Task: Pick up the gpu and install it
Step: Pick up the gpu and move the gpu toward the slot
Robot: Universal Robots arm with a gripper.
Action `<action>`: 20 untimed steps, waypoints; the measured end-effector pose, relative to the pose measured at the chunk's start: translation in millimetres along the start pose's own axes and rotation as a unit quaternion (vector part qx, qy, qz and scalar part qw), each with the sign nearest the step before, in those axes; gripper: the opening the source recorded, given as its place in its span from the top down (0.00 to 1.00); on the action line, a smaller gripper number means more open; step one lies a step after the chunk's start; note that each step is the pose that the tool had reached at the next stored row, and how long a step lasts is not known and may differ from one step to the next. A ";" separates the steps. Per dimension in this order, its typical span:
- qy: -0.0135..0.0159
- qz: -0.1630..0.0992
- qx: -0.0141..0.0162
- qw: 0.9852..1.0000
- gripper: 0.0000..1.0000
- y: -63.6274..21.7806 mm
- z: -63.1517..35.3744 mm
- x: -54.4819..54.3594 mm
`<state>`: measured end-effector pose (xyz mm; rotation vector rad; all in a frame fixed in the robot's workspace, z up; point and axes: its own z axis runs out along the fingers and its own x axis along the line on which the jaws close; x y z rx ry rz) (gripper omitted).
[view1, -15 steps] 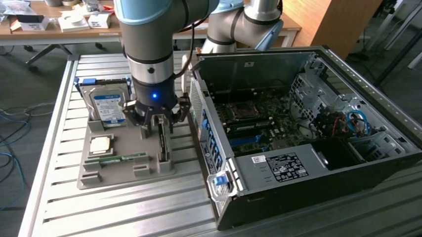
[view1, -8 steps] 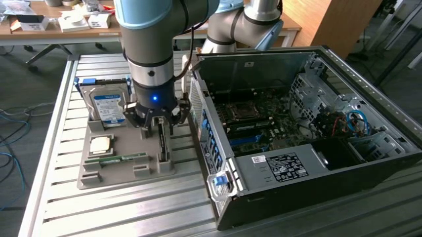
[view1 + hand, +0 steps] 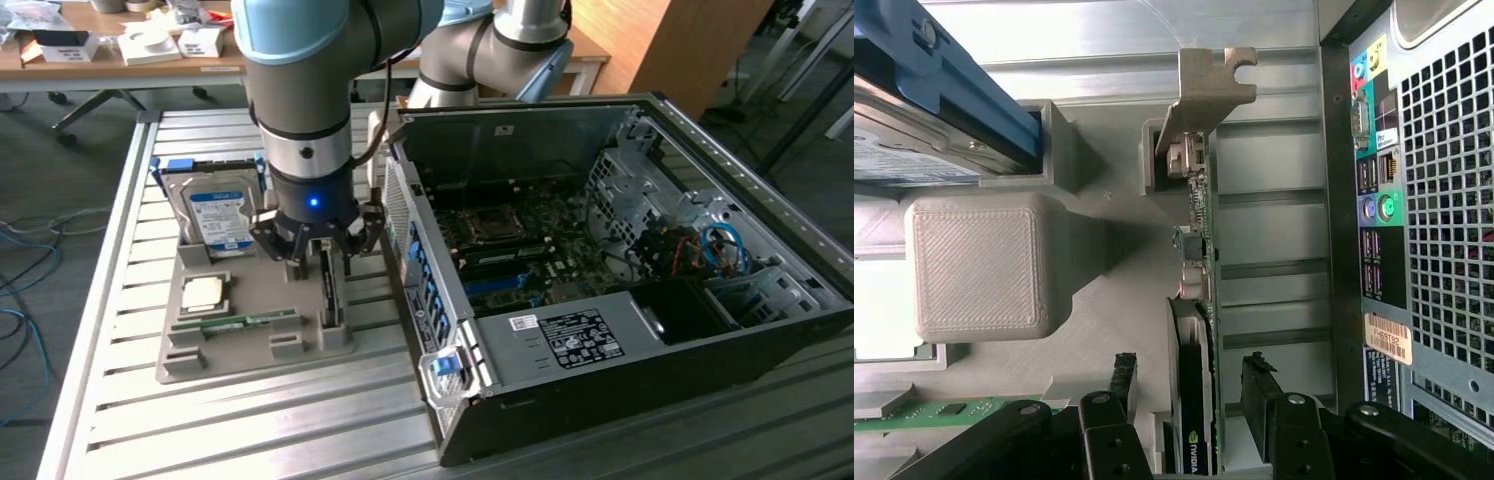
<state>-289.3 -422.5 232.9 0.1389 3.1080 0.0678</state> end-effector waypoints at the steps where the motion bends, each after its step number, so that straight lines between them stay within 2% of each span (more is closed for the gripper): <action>1: 0.000 0.000 0.000 1.000 0.45 -0.1 0.3 0.0; 9: 0.000 0.000 0.000 1.000 0.45 -0.1 0.5 0.0; 11: 0.000 0.000 0.000 1.000 0.47 -0.1 0.5 0.1; 12: 0.000 0.000 0.000 1.000 0.54 -0.1 0.6 0.0; 20: 0.000 0.000 0.000 1.000 0.54 -0.1 0.7 0.5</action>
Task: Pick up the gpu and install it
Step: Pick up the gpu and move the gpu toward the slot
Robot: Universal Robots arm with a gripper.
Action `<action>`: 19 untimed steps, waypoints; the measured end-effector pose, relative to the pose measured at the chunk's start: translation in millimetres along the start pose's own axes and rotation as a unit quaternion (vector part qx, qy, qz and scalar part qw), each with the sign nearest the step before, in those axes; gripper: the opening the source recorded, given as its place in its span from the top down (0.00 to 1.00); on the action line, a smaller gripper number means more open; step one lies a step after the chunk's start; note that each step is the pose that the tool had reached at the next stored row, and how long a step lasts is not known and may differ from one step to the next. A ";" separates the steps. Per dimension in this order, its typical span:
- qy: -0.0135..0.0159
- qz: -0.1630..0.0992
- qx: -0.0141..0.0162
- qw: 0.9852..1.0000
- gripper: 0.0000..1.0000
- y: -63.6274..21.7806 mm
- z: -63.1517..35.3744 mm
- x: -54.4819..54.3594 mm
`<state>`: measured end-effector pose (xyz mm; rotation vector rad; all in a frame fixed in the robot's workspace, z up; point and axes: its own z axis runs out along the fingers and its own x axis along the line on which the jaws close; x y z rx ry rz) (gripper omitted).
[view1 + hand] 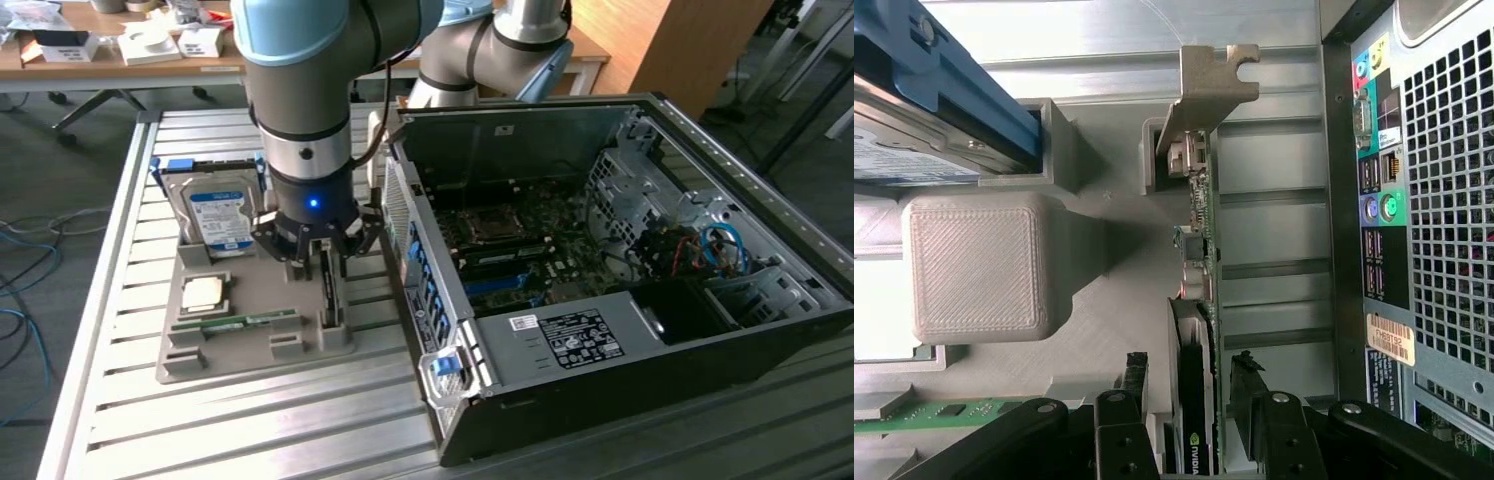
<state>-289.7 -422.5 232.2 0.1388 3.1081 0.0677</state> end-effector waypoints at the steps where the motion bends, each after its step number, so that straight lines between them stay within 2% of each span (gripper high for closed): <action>1: 0.000 0.000 0.000 1.000 0.54 0.0 0.0 0.1; 19: 0.000 0.000 0.000 1.000 0.54 -0.6 -0.1 -1.6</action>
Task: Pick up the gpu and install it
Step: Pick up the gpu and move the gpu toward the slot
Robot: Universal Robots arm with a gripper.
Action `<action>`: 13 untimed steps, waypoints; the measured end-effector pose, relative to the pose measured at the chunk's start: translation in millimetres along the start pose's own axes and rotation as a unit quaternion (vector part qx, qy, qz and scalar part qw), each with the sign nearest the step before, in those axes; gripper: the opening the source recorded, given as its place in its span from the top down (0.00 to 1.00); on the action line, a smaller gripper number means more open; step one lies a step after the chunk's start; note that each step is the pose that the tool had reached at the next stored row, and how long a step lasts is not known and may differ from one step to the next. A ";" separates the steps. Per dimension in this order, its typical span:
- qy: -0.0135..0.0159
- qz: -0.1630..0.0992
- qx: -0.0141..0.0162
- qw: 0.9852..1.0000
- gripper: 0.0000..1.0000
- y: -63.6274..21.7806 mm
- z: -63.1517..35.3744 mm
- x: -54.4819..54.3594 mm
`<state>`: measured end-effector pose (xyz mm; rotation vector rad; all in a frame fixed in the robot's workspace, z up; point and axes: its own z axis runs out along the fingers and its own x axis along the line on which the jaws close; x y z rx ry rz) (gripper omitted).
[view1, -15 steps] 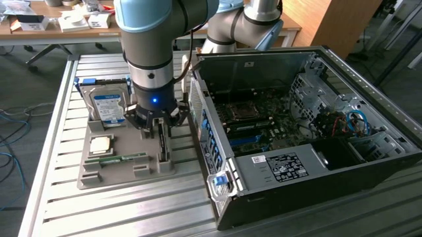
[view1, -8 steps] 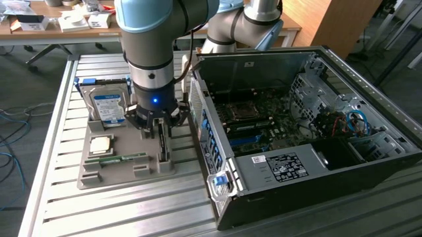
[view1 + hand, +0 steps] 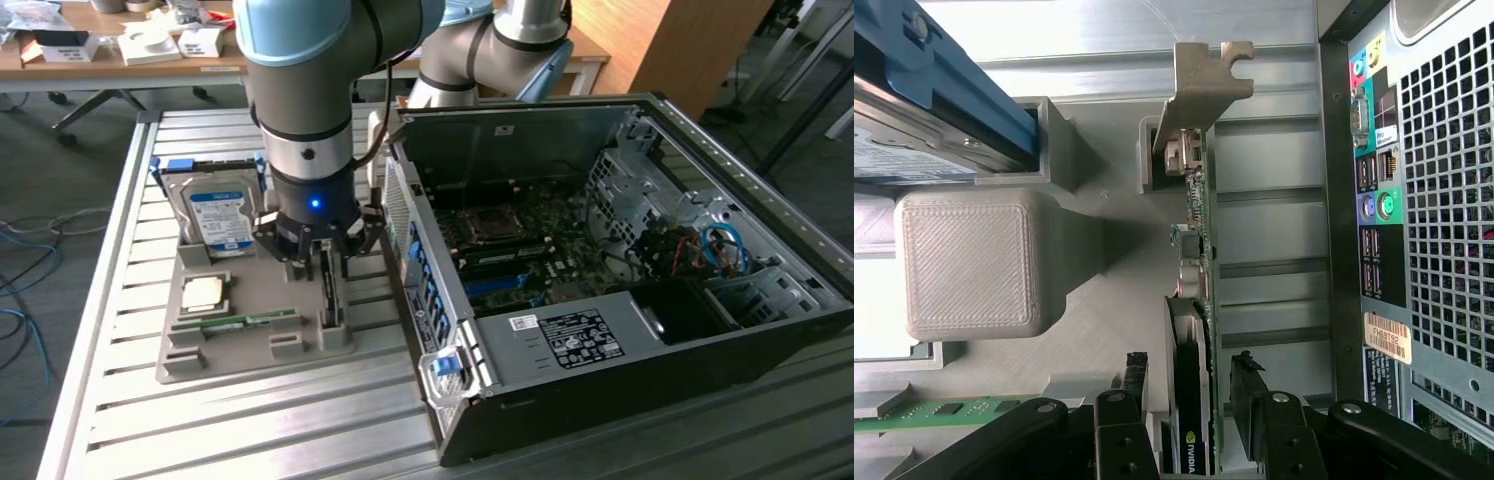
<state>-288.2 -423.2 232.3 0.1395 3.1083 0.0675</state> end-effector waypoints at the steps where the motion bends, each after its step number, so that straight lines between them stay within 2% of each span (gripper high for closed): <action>1: 0.000 0.000 0.000 1.000 0.54 0.0 0.0 0.0; 8: 0.000 0.000 0.000 1.000 0.54 0.0 0.0 0.0; 10: 0.000 0.000 0.000 1.000 0.56 0.0 0.0 0.0; 11: 0.000 0.000 0.000 1.000 0.62 0.0 0.0 0.0; 13: 0.000 0.000 0.000 1.000 0.62 0.0 0.0 0.0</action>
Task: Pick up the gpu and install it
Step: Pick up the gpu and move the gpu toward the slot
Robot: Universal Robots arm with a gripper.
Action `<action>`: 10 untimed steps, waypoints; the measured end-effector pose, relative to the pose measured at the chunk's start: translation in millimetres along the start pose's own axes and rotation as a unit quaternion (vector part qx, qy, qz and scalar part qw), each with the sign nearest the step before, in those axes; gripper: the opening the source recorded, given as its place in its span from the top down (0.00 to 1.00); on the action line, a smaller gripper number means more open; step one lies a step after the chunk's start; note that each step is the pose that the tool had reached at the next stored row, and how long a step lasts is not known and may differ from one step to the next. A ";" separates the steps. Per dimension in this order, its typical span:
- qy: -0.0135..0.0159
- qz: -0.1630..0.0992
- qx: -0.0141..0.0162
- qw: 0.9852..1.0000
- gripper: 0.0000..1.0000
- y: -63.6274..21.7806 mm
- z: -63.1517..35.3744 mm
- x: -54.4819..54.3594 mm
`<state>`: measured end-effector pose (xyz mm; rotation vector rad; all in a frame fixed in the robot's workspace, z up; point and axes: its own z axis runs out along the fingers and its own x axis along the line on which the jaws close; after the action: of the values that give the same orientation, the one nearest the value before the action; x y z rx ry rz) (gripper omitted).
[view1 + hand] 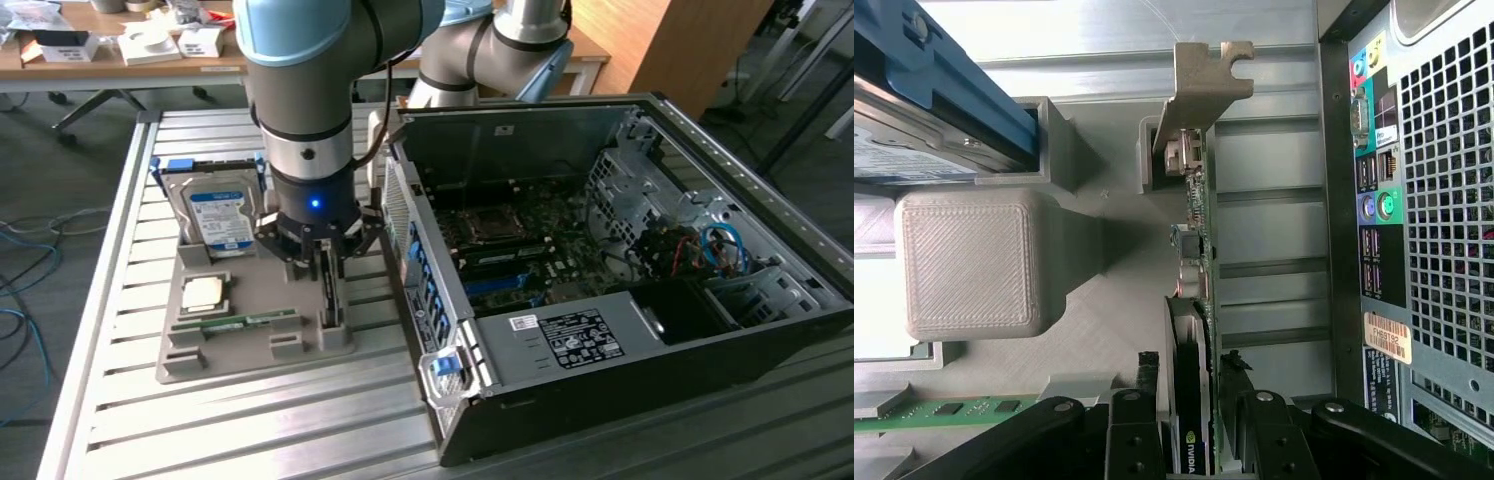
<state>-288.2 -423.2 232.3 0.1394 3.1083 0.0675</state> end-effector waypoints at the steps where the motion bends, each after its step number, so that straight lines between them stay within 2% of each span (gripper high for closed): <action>1: 0.000 0.000 0.000 1.000 0.62 0.0 0.0 0.0; 10: 0.000 0.000 0.000 1.000 0.62 -0.1 0.0 0.8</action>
<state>-289.0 -423.3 232.3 0.1394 3.1082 0.0675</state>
